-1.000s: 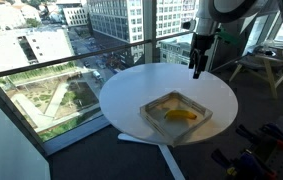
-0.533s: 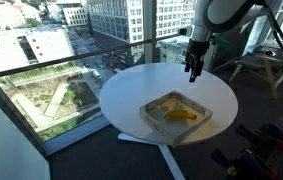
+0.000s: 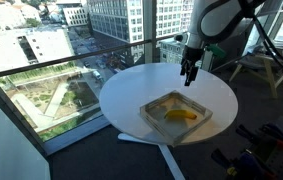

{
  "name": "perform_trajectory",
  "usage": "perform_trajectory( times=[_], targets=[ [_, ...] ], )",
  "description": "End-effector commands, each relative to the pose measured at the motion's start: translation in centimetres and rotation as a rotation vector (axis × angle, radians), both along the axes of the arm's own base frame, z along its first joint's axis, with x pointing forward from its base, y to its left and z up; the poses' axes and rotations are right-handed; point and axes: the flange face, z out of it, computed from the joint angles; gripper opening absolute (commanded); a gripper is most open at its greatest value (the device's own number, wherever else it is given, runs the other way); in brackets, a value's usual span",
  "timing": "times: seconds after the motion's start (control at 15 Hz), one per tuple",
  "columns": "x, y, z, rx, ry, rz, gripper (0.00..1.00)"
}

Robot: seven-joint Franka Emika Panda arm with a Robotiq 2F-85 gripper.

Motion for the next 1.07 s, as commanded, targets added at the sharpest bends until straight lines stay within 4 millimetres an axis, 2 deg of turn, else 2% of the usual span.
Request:
perform_trajectory(
  times=[0.0,0.6,1.0],
  targets=[
    [1.0,-0.3,-0.2,0.004,-0.038,0.015,1.00],
    [1.1,-0.2,-2.5,0.055,-0.011,-0.001,1.00],
    [1.2,-1.1,-3.9,0.072,0.015,-0.008,1.00]
  ],
)
